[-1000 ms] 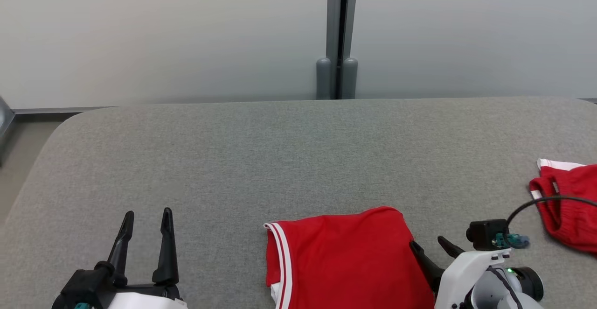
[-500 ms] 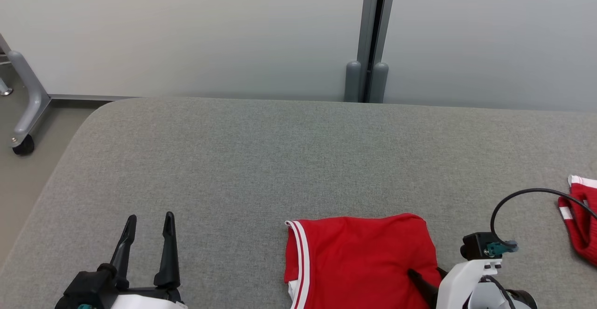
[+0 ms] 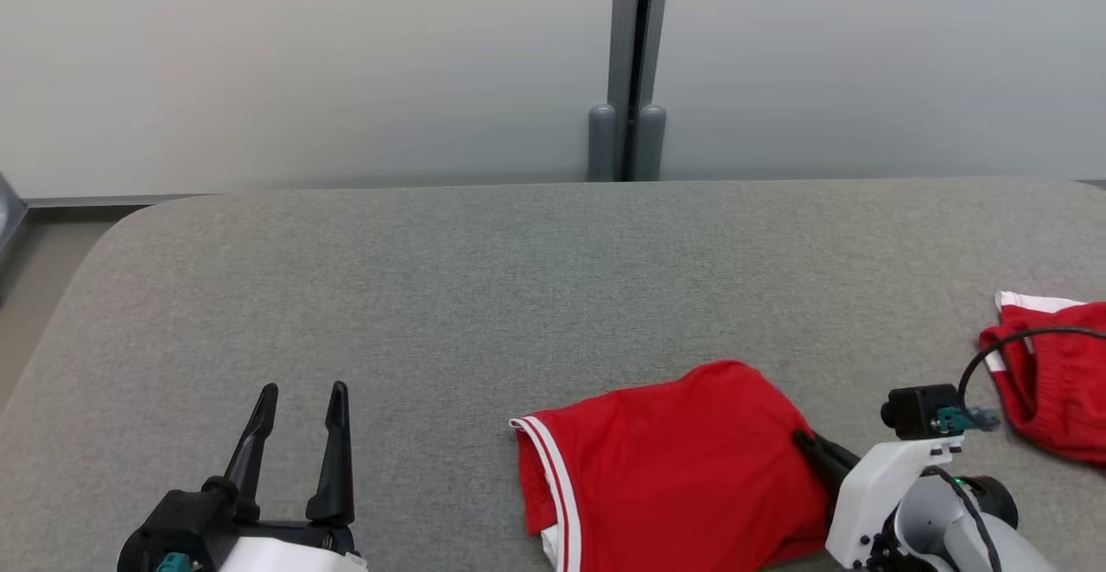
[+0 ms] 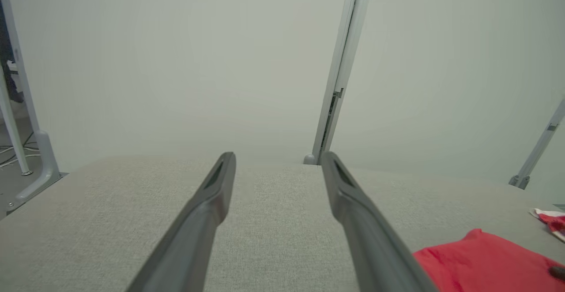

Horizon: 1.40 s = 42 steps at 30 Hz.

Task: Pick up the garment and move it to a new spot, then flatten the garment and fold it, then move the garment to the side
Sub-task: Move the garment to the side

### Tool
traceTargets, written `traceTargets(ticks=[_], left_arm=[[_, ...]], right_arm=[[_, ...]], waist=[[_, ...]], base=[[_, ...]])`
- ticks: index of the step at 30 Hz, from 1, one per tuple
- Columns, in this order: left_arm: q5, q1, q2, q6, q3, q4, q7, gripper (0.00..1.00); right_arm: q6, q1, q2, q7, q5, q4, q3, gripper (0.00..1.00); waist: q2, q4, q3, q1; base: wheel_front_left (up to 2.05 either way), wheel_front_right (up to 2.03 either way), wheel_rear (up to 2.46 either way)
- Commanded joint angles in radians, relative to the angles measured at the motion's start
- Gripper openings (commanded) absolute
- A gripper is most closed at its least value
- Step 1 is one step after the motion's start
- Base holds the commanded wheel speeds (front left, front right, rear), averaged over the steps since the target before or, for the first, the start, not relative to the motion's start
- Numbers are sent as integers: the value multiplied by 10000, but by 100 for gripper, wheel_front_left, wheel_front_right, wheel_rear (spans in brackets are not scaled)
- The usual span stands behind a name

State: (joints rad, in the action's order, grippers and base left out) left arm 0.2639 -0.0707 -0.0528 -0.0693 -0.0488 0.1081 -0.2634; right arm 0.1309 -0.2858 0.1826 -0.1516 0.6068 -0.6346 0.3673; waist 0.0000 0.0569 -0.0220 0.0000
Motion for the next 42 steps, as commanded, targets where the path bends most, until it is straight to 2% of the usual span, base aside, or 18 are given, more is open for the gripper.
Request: traceTargets(ticks=[1, 11, 18, 21, 26, 33, 39, 42], left_arm=[[-72, 254, -24, -36, -73, -76, -8, 100], [-16, 704, -10, -118, -715, -139, -8, 100], [-132, 1171, -5, -197, -940, 20, -7, 100], [-171, 1282, -7, -199, -964, 41, -8, 100], [-238, 1397, -10, -261, -1010, 132, -8, 100], [-330, 1663, -74, -320, -1099, 206, -8, 100], [-376, 1997, -193, -367, -1199, 307, -8, 100], [-375, 2174, -243, -412, -1310, 408, 3, 100]], right_arm=[[-1, -114, 256, 111, -82, 116, -58, 0], [-1, -324, 724, -15, -205, 1852, 127, 0], [1, -456, 721, 193, -70, 2753, 547, 0], [1, -589, 795, 391, -1, 2867, 786, 0], [1, -877, 823, 905, 211, 2766, 1176, 0], [1, -1808, 1047, 1485, 518, 2539, 1781, 0], [1, -3217, 1416, 1909, 1276, 2154, 2168, 0], [-1, -3903, 1859, 2187, 1835, 1872, 2158, 0]], waist=[[0, -376, 90, 0], [0, -2752, 538, 0], [0, -4492, 931, 0], [0, -4900, 1067, 0], [0, -5159, 1241, 0], [0, -5040, 1576, 0], [0, -4793, 2116, 0], [0, -4606, 2423, 0]], base=[[0, 0, 0], [0, 0, 0], [0, 0, 0], [0, 0, 0], [0, 0, 0], [0, 0, 0], [0, 0, 0], [0, 0, 0]])
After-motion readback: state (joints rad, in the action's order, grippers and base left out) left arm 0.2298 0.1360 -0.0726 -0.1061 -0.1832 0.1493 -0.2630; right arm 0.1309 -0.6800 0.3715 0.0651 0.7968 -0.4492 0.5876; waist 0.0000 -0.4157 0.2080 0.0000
